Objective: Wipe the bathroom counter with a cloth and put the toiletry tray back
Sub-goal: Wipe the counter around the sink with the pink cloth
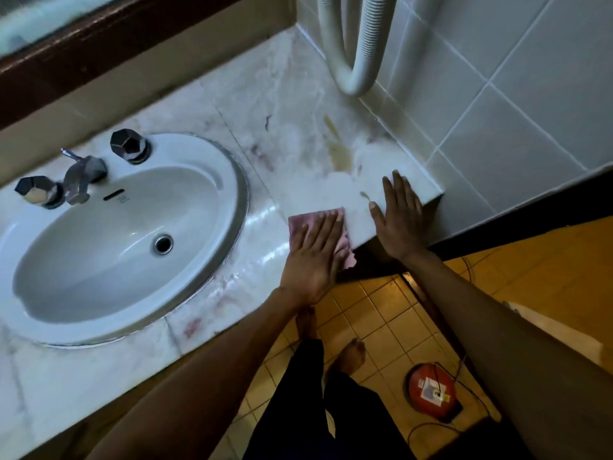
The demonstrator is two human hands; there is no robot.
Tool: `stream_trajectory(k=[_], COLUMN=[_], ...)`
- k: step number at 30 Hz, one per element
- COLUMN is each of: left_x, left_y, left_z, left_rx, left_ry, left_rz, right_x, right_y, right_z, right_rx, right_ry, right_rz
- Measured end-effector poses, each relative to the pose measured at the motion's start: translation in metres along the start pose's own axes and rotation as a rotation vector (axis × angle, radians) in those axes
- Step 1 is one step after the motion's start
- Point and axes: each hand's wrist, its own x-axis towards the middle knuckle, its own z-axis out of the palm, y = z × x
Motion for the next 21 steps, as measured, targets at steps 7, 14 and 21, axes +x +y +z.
stream_trajectory(k=[7,14,21], left_x=[0.068,0.192,0.206], left_y=[-0.083,-0.114,-0.058], left_z=[-0.025,-0.053,-0.054], left_rx=[0.036,0.036,-0.184], left_ry=[0.066,0.082,-0.044], left_rz=[-0.193,-0.367,0.078], right_x=[0.001,0.032,0.030], right_y=[0.001,-0.005,-0.006], right_z=[-0.008,-0.017,-0.012], right_rx=[0.019,0.041,0.066], right_ry=[0.041,0.058,0.087], right_rz=[-0.002,0.172,0.191])
